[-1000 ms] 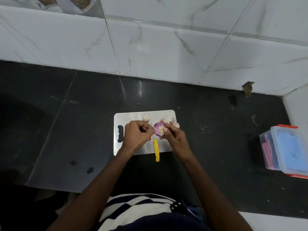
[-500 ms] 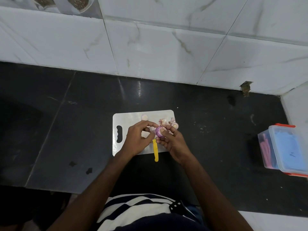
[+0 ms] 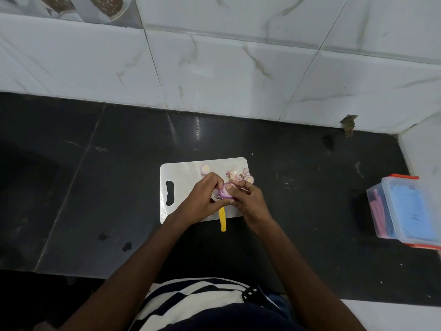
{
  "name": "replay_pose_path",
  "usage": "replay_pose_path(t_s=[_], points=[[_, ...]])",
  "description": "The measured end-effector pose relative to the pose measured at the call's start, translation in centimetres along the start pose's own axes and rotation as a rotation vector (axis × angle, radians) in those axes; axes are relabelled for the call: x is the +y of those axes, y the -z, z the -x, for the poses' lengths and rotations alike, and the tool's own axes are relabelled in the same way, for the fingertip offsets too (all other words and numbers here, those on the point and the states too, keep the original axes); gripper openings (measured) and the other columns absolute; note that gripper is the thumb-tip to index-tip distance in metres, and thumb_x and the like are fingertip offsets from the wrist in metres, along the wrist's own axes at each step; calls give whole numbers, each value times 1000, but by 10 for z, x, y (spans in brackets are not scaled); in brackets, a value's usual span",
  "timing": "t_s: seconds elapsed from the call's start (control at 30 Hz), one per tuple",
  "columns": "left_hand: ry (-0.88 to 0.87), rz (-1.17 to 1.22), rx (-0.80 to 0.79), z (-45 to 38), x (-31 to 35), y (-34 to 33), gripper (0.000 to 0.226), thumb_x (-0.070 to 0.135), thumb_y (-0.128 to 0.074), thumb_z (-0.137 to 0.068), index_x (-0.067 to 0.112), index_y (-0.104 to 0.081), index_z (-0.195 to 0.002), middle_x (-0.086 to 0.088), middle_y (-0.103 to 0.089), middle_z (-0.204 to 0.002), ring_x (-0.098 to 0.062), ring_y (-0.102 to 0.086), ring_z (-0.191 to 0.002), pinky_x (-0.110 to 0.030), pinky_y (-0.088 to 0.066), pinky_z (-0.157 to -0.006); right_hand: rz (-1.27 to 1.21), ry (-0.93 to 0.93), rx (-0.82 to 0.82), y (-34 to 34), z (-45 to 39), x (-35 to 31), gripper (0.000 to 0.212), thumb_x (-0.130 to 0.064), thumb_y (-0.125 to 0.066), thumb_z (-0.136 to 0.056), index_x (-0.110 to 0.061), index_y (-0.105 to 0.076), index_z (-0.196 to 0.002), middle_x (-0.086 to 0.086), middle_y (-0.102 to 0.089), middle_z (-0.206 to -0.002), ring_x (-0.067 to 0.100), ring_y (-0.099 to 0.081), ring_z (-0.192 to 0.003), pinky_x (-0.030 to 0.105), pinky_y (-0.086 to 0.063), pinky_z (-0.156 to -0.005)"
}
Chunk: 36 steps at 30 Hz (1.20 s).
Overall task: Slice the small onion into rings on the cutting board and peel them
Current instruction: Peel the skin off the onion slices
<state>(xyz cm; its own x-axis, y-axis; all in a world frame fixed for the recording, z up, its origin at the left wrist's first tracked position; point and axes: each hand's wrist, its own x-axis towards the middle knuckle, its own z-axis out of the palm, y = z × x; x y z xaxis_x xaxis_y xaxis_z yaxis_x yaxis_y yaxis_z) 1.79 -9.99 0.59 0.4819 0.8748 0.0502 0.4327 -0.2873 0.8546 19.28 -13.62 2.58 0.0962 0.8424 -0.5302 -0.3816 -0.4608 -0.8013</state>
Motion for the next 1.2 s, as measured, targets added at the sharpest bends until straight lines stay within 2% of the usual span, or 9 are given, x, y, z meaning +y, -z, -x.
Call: replay_pose_path(t_s=[0.2, 0.3, 0.4, 0.47, 0.6, 0.7, 0.77, 1.0, 1.2], points=[[-14, 4, 9, -2, -5, -10, 26, 27, -73, -102, 17, -51, -109, -3, -53, -108, -14, -55, -90, -18, -49, -73, -234, -20, 98, -10, -1, 6, 31, -6, -76, -93, 7, -67, -119, 23, -74, -114, 32, -74, -99, 29, -62, -73], [29, 20, 51, 0, -1, -19, 19, 26, -68, -106, 17, -52, -111, -3, -54, -109, -15, -63, -89, -25, -59, -74, -379, -62, 159, -18, 2, 7, 31, -7, -76, -93, 7, -69, -120, 22, -75, -108, 27, -76, -88, 28, -63, -70], [16, 39, 117, 3, 2, -30, 14, 26, -66, -107, 18, -55, -109, 0, -56, -109, -9, -63, -93, -15, -55, -75, -466, -99, 246, -28, 5, 4, 25, -7, -77, -90, 7, -74, -111, 20, -76, -94, 21, -76, -72, 27, -62, -62], [46, 25, 167, 7, 8, -37, 22, 34, -68, -103, 15, -60, -111, 0, -61, -110, -10, -65, -92, -13, -56, -78, -487, -134, 324, -32, 6, 3, 18, -10, -79, -90, 2, -77, -104, 18, -77, -89, 19, -75, -64, 25, -59, -55], [60, -46, 241, 8, 15, -42, 36, 36, -84, -88, 11, -67, -109, 5, -63, -105, -2, -60, -84, 2, -46, -81, -458, -133, 451, -37, 3, 11, 36, -18, -87, -83, 5, -73, -108, 19, -78, -92, 24, -75, -71, 30, -60, -60], [39, -35, 255, 0, 13, -33, 34, 32, -90, -85, 15, -66, -101, 10, -61, -98, -1, -59, -80, -3, -48, -72, -420, -147, 418, -33, 1, 10, 38, -13, -86, -82, 8, -70, -110, 19, -78, -95, 27, -74, -78, 31, -61, -63], [42, 13, 226, -1, 9, -24, 37, 38, -90, -85, 19, -64, -103, 13, -61, -98, -5, -63, -82, -5, -51, -71, -329, -164, 368, -23, 0, 3, 24, -11, -82, -85, 3, -72, -102, 16, -76, -89, 22, -71, -74, 28, -61, -62], [-23, 80, 69, 2, -5, 2, 31, 27, -90, -88, 17, -63, -101, 8, -65, -99, -16, -65, -90, -23, -56, -69, 40, -197, 35, 0, -1, -13, 15, -11, -70, -94, -2, -76, -84, 10, -64, -72, 16, -62, -63, 26, -58, -66], [-44, -45, 169, 0, -3, -13, 19, 22, -81, -96, 10, -68, -103, 9, -60, -99, 2, -60, -91, -6, -44, -74, -9, -75, 193, -8, -3, -6, 17, -16, -72, -96, 0, -78, -94, 16, -75, -83, 17, -70, -70, 29, -60, -71]])
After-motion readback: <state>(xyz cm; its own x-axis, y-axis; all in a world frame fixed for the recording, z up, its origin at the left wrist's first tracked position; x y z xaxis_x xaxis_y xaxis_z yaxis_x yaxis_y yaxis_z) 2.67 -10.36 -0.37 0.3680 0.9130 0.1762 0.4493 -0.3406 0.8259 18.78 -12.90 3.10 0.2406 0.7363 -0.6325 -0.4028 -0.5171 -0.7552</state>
